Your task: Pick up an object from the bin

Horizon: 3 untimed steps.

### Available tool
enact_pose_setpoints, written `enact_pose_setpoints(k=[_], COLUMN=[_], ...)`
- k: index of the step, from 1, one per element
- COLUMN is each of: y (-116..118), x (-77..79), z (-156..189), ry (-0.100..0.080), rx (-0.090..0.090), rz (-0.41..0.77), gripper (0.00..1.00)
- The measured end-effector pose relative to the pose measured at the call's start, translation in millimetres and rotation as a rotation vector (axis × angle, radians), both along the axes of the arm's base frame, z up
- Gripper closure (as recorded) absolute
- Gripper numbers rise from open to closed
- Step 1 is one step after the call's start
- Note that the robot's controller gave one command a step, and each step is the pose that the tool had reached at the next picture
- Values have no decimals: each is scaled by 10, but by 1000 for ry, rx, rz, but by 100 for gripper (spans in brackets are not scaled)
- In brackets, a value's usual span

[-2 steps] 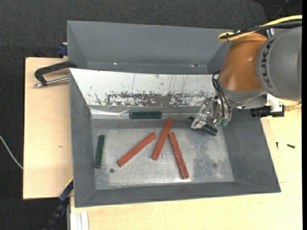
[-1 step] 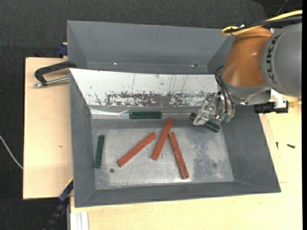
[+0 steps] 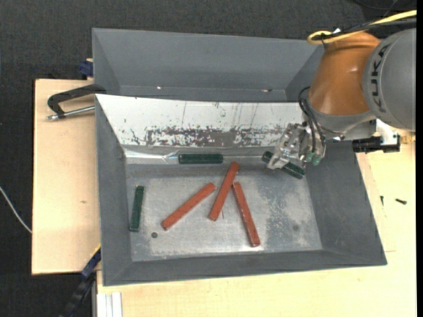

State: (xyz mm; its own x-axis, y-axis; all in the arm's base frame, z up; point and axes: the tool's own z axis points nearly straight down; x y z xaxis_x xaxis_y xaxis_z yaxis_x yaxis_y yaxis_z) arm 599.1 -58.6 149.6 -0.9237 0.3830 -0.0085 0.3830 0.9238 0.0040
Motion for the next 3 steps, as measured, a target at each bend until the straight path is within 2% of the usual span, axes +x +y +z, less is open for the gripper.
enact_pose_setpoints(k=[3], y=[4], x=[1], z=[154], ry=[4], rx=[0], rz=[1], gripper=[100])
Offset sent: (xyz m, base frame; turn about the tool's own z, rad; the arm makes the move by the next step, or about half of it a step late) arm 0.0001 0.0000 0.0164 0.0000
